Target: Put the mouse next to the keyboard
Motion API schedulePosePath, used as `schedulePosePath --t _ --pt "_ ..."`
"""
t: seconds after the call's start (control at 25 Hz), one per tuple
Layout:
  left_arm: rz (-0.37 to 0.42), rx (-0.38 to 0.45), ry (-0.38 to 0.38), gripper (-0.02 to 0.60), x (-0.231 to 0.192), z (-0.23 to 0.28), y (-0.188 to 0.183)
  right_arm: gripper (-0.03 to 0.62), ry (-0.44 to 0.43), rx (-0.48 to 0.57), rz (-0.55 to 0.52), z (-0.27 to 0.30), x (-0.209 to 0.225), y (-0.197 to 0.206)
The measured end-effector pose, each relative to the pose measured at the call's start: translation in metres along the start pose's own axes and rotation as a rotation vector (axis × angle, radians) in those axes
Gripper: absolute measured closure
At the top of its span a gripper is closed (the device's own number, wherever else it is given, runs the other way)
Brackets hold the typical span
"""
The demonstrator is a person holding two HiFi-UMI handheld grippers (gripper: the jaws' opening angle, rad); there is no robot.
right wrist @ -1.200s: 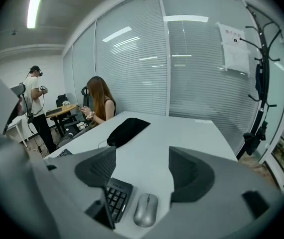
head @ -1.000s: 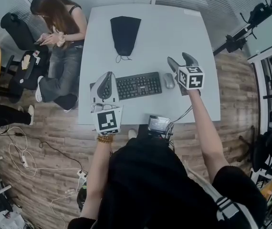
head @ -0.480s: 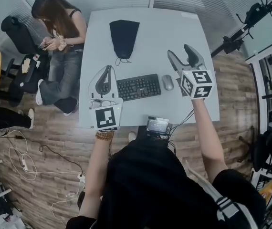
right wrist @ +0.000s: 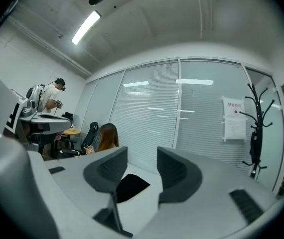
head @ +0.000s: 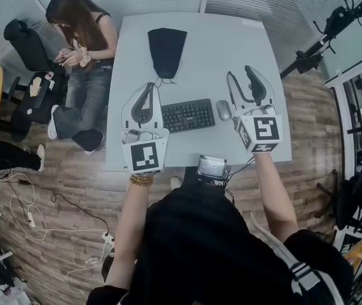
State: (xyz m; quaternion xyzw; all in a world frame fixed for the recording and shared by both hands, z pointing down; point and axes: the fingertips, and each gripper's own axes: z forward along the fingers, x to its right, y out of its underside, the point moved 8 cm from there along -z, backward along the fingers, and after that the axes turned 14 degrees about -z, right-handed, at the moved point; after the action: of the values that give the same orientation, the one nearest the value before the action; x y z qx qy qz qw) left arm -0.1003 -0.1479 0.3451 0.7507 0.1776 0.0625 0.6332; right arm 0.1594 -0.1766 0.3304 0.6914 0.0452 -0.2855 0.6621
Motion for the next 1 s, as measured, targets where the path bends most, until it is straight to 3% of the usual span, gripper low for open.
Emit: schedulePosePath --t 0.32,1.0 --pt "-0.018 -0.002 0.001 0.566 0.003 -0.014 0.0 0.473 0.022 0.034 0.009 -0.024 -0.028 0.001" --pt "-0.043 -0.029 -0.009 0.566 0.006 -0.036 0.017 0.557 0.084 0.032 0.043 -0.053 -0.054 0.007"
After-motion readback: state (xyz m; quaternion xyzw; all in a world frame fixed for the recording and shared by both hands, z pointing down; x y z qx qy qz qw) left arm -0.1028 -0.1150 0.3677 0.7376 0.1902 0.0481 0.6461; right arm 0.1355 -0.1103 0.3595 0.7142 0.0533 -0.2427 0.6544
